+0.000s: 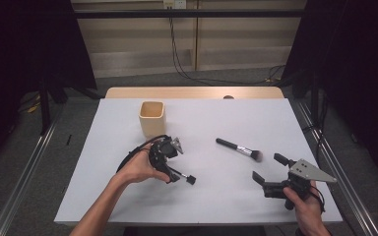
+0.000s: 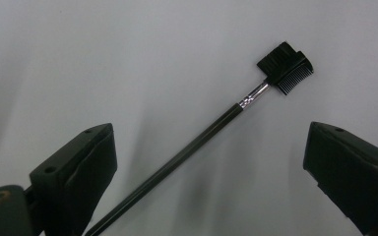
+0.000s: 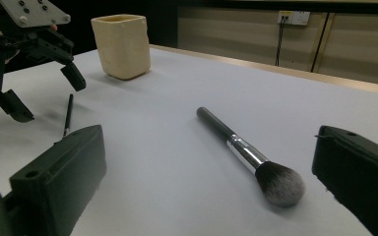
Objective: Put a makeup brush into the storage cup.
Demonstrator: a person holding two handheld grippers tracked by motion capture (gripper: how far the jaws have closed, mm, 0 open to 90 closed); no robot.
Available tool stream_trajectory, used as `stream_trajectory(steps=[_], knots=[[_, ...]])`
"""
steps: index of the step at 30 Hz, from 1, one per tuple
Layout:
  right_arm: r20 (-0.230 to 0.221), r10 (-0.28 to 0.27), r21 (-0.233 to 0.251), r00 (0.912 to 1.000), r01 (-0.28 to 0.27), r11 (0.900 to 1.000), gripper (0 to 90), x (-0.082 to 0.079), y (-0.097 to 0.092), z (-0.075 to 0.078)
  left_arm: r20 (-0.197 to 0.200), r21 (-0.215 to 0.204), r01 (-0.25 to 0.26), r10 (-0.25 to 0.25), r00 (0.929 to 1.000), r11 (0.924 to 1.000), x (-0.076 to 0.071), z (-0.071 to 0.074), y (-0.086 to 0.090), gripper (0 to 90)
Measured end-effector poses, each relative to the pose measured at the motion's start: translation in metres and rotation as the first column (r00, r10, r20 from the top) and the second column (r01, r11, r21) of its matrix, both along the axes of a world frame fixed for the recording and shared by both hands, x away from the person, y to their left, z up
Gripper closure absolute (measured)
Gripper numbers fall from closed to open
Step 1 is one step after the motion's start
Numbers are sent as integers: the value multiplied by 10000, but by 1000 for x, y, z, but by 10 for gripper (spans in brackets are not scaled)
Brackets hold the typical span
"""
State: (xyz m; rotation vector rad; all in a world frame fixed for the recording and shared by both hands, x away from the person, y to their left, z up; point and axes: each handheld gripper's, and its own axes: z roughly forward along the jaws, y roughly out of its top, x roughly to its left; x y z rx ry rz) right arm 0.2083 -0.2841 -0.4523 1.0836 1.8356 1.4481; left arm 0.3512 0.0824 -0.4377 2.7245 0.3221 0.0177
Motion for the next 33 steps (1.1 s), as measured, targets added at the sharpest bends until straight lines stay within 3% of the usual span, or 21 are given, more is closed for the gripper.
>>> stream_trajectory(steps=[2,6,10,22,25,26,33], knots=[[4,0,-4,10000,0,10000,0,0,0,0,-2,-152,-43,43,10000,9999,-1,-2,-2,66],[-22,7,-38,10000,-7,10000,0,0,0,0,-31,185,471,-471,9989,9987,0,-3,-6,108],[-15,19,-41,10000,-19,10000,0,0,0,0,-147,566,513,-506,9986,9971,2,-9,-11,170],[-47,30,-51,10000,-30,10000,0,0,1,0,-450,588,897,-871,9952,9942,7,-14,-15,378],[-38,37,-50,10000,-37,10000,0,0,1,0,-463,634,677,-648,9968,9957,7,-15,-17,404],[-42,41,-49,10000,-41,10000,0,0,1,0,-419,885,922,-887,9952,9918,8,-13,-18,406],[-53,62,-58,10000,-62,10000,0,0,2,0,-574,1173,1240,-1180,9914,9853,5,-11,-24,512]])
